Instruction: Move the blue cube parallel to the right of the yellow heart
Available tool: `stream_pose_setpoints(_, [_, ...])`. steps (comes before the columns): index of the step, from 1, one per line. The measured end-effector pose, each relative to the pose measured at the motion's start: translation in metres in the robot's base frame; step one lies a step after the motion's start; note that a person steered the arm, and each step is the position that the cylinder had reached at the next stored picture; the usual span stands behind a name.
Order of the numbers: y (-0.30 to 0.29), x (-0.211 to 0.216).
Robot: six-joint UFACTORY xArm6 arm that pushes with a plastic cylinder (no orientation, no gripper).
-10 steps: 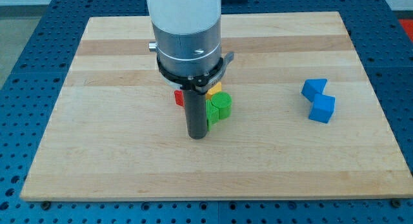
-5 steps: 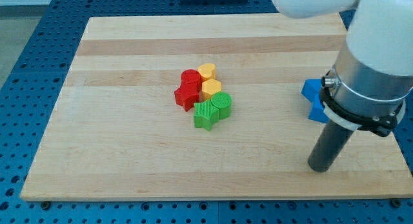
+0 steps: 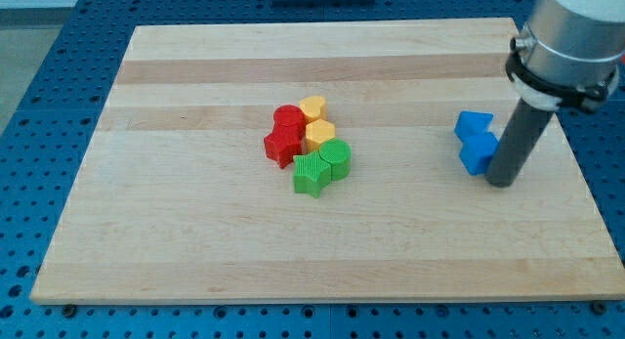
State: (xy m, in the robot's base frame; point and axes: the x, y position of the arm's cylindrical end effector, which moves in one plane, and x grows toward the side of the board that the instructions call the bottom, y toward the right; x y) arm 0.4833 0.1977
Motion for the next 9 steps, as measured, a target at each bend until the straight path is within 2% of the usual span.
stream_pose_setpoints(4, [0.002, -0.045])
stream_pose_setpoints(9, [-0.054, -0.046])
